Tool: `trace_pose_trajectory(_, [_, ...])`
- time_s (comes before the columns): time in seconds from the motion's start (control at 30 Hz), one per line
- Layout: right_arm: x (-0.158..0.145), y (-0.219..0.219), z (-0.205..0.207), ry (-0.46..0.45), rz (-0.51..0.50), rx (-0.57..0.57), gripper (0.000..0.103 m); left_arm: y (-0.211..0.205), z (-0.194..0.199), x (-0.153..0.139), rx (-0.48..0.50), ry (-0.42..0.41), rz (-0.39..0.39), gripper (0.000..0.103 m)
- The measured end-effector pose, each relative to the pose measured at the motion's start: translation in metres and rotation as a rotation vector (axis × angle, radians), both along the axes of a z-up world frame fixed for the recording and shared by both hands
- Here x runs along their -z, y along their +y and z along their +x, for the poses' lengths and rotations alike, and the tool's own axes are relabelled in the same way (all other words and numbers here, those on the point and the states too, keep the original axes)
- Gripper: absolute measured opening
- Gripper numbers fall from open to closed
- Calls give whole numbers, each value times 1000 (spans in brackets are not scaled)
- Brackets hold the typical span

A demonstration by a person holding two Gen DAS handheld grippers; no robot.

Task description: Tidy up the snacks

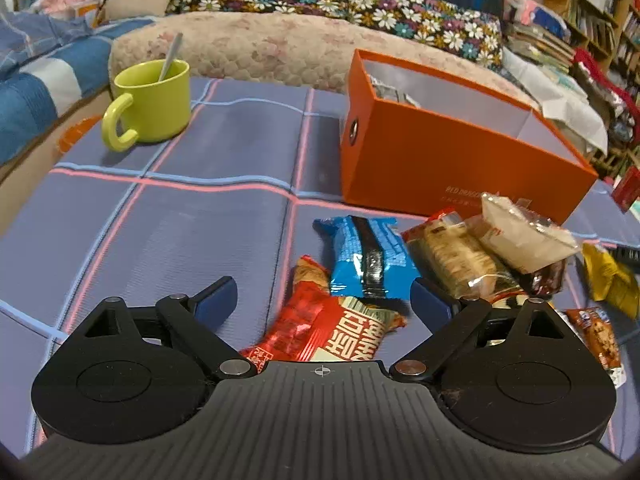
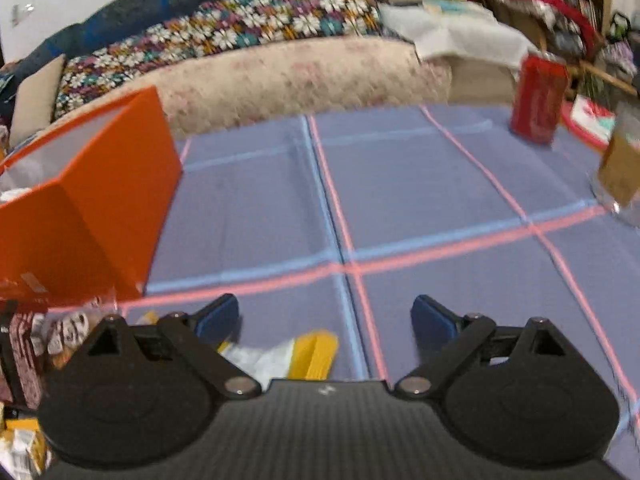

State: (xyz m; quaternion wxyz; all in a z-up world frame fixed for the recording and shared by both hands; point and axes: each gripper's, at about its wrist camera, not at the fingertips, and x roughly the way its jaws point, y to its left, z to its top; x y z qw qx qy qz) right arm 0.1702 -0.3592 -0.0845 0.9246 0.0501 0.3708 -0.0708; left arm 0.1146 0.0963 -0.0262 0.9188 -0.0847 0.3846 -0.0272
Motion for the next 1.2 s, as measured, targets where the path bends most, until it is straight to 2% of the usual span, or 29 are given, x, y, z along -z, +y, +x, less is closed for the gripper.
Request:
trace_pose_trajectory(0.17, [-6,-1,-46,6,44,-15,94,-2,-9,-5,-12,-34,55,66])
trace_pose_trajectory(0.27, [-22,2,-79,-83,90,-2,94,1,-12,-6,-22,-46,73,68])
trace_pose_trajectory(0.33, [-30,4,-98,-148,163,-14,94,4,-13,-6,-32,-45,78,69])
trace_pose_trajectory(0.4, [-35,16,-101,-173,217,-79,94,6,-13,-4,-40,-38,81,69])
trace_pose_trajectory(0.43, [-35,21,-99,-172,204,-107,94,6,-12,-3,-41,-33,82,69])
trace_pose_trajectory(0.5, [-29,33,-89,-150,124,-126,94,6,-12,-3,-40,-29,83,69])
trace_pose_trajectory(0.57, [-13,38,-79,-71,41,-126,93,5,-12,-2,-32,-31,88,69])
trace_pose_trajectory(0.63, [-7,35,-72,-32,111,-136,93,4,-11,-3,-23,-31,89,69])
trace_pose_trajectory(0.7, [-11,33,-73,-47,123,-126,93,5,-10,-3,-17,-30,73,69])
trace_pose_trajectory(0.8, [-25,33,-84,-147,96,-120,93,6,-11,-3,-7,-29,58,71])
trace_pose_trajectory(0.83, [-23,32,-84,-151,88,-125,93,6,-11,-3,-7,-29,63,71])
trace_pose_trajectory(0.87, [-15,33,-79,-104,62,-122,94,6,-10,-3,-12,-28,71,71])
trace_pose_trajectory(0.9, [-5,29,-76,-76,86,-128,93,7,-9,-2,-18,-25,75,71])
trace_pose_trajectory(0.93, [1,22,-74,-66,171,-119,94,8,-9,-2,-19,-22,70,71])
trace_pose_trajectory(1.07, [-11,22,-81,-94,118,-112,94,11,-11,-3,-20,-21,59,71])
trace_pose_trajectory(1.2, [-15,15,-87,-129,159,-112,94,13,-21,-7,12,-30,76,72])
